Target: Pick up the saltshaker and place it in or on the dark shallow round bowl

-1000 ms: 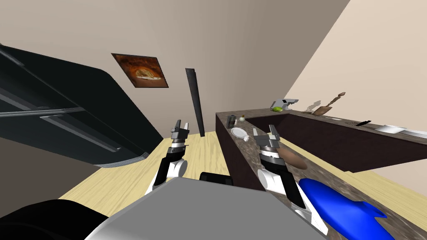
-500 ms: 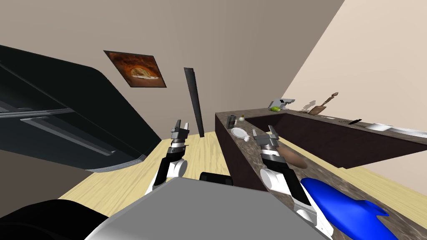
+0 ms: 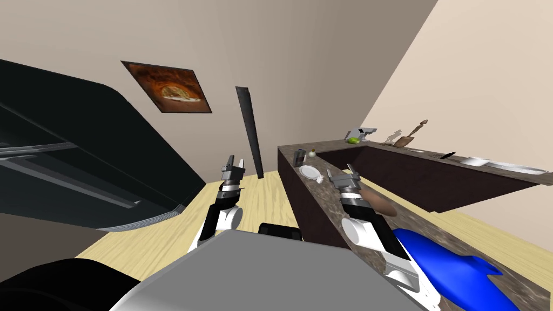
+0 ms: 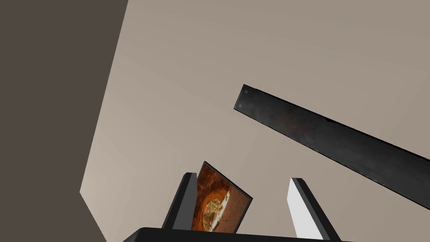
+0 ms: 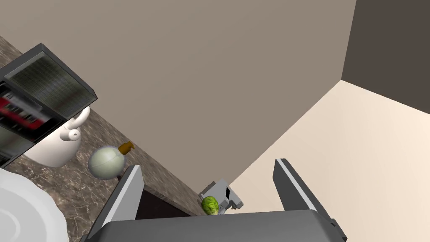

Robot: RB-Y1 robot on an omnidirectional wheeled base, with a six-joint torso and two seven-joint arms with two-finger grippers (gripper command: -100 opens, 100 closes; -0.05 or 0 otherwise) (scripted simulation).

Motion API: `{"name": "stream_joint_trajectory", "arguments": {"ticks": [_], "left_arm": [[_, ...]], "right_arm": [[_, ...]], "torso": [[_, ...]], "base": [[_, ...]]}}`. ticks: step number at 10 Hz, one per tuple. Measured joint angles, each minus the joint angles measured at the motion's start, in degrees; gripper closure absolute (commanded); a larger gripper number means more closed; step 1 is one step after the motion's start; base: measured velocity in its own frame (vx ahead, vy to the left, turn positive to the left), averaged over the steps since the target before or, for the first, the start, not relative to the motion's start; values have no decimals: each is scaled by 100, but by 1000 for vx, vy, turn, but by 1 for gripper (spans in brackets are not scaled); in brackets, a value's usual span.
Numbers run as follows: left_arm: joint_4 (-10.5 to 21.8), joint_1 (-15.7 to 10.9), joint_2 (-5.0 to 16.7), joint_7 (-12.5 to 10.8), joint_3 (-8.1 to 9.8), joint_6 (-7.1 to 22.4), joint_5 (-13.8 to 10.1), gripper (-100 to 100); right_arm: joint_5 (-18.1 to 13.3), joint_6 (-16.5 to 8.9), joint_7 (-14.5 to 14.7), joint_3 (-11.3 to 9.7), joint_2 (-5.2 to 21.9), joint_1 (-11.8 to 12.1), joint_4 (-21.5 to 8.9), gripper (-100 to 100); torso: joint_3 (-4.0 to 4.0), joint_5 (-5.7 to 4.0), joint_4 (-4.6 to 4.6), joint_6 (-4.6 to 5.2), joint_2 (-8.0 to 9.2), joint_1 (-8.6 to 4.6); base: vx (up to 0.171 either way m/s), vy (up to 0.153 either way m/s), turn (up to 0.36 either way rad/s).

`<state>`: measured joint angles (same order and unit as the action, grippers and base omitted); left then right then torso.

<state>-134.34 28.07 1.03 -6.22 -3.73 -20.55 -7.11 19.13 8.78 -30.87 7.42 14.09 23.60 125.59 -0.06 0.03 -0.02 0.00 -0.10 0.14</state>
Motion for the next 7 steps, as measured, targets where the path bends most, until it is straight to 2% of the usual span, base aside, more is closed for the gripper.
{"name": "stream_joint_trajectory", "arguments": {"ticks": [7], "left_arm": [[0,0,0,0,0,0,0,0]], "right_arm": [[840,-1078,-949,308,362,-68,-151,-100]], "torso": [[-1,0,0,-1,-1,-2]], "base": [[31,41,-66]]}}
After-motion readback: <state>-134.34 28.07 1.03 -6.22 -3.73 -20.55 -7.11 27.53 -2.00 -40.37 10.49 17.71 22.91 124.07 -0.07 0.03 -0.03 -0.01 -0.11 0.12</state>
